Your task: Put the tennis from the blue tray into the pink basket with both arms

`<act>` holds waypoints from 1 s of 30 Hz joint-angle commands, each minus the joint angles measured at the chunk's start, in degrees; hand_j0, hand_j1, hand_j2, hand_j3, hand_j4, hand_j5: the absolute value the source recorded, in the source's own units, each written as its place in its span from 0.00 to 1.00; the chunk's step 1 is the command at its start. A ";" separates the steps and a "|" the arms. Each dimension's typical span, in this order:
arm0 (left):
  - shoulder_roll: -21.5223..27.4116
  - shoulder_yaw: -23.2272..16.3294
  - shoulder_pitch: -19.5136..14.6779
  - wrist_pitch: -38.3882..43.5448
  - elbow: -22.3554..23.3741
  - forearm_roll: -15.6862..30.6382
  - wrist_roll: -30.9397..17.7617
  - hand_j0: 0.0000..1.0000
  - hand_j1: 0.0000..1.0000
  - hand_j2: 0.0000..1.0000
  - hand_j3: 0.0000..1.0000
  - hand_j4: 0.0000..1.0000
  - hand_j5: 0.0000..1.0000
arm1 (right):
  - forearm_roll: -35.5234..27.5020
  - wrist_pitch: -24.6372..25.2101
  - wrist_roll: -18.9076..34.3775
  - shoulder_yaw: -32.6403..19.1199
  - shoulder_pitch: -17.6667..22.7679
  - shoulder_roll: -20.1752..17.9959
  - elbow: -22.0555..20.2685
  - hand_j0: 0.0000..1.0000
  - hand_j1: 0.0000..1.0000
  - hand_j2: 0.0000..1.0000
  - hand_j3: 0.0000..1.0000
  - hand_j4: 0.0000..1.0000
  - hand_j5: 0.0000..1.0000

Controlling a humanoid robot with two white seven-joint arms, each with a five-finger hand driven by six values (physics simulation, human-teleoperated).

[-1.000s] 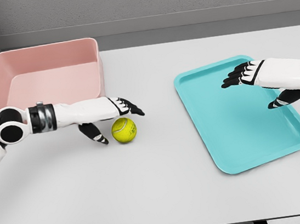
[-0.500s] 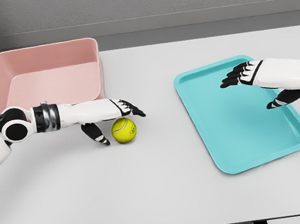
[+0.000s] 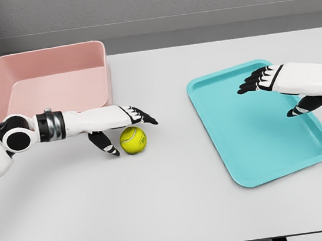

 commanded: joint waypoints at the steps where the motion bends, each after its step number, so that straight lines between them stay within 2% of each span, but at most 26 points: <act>1: -0.01 -0.06 0.00 0.10 0.06 0.43 -0.02 1.00 1.00 1.00 1.00 1.00 1.00 | -0.38 0.13 -0.03 -0.03 0.00 -0.07 0.01 1.00 1.00 1.00 1.00 1.00 1.00; 6: -0.53 -0.07 0.00 0.10 1.20 0.34 -0.02 1.00 1.00 1.00 1.00 1.00 1.00 | -0.38 0.13 -0.03 -0.03 0.00 -0.07 0.45 1.00 1.00 1.00 1.00 1.00 1.00; 15: -0.89 -0.94 0.00 0.10 0.68 0.17 0.07 1.00 1.00 1.00 1.00 1.00 1.00 | -0.38 0.13 -0.03 -0.03 0.09 0.02 0.80 1.00 1.00 1.00 1.00 1.00 1.00; 16: -0.89 -0.94 -0.09 0.10 0.76 0.17 0.07 0.94 0.94 0.94 0.94 0.94 0.94 | -0.38 0.13 -0.03 -0.03 0.09 0.02 0.89 1.00 1.00 1.00 1.00 1.00 1.00; 18: -0.89 -1.30 -0.26 0.10 0.76 0.17 0.07 0.93 0.93 0.93 0.93 0.93 0.93 | -0.38 0.13 -0.03 -0.03 0.09 0.02 0.89 1.00 1.00 1.00 1.00 1.00 1.00; 20: -0.89 -1.30 -0.44 0.10 0.76 0.17 0.16 0.86 0.86 0.86 0.86 0.86 0.86 | -0.38 0.13 -0.03 -0.03 0.09 0.02 0.89 1.00 1.00 1.00 1.00 1.00 1.00; 30: -0.80 -3.05 -1.05 0.10 0.76 0.26 0.16 0.80 0.80 0.80 0.80 0.80 0.80 | -0.38 0.13 -0.03 -0.03 0.09 0.54 0.89 1.00 1.00 1.00 1.00 1.00 1.00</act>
